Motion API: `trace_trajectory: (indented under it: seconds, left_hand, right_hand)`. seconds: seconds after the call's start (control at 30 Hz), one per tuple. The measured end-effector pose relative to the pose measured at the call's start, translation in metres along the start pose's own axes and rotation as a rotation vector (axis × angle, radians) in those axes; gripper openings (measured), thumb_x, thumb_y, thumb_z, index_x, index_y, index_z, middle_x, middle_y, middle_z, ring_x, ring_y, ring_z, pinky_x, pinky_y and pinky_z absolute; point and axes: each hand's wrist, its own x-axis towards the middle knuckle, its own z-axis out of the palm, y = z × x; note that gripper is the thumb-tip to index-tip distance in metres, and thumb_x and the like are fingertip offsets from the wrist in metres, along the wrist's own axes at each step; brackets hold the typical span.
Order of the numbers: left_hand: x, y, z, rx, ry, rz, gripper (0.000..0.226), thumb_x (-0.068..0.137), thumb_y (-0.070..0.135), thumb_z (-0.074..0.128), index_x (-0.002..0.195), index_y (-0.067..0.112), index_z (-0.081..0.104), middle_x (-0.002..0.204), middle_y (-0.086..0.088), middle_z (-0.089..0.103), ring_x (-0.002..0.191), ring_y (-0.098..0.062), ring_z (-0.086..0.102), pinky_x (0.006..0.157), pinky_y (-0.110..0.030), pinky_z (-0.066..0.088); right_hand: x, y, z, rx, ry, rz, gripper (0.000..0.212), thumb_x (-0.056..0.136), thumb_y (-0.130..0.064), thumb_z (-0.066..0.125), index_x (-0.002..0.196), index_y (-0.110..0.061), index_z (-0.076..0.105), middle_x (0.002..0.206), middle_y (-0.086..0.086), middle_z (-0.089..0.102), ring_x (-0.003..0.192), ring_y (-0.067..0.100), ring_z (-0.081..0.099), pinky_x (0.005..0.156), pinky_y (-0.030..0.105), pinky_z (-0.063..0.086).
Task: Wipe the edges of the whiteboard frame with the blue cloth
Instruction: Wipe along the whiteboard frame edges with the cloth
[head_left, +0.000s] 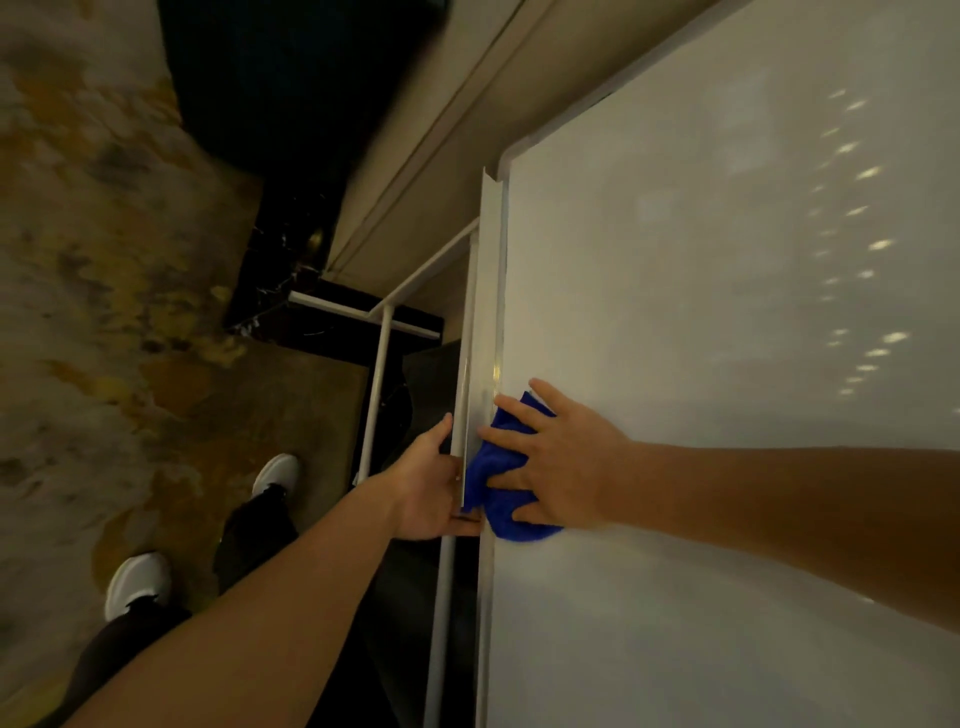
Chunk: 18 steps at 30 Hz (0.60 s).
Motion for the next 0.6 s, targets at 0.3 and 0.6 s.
trace_trajectory:
  seconds: [0.3,0.6]
  left_hand:
    - [0.045,0.113,0.054,0.018,0.006,0.181,0.064,0.068,0.062,0.065,0.109,0.014,0.074,0.113,-0.015,0.071,0.096,-0.03,0.07,0.079,-0.042,0.058]
    - [0.076,0.223,0.085,0.01,0.216,0.303,0.064,0.076,0.071,0.052,0.097,0.016,0.079,0.1,-0.012,0.075,0.083,-0.027,0.073,0.066,-0.036,0.059]
  right_hand:
    - [0.063,0.147,-0.047,-0.151,-0.095,0.291,0.056,0.101,-0.054,0.023,0.154,-0.038,0.023,0.168,0.005,0.003,0.152,0.038,-0.007,0.118,0.061,-0.005]
    - [0.113,0.234,-0.067,-0.04,-0.03,0.602,0.067,0.101,-0.056,0.022,0.159,-0.026,0.006,0.167,0.008,-0.01,0.151,0.038,-0.015,0.118,0.06,-0.009]
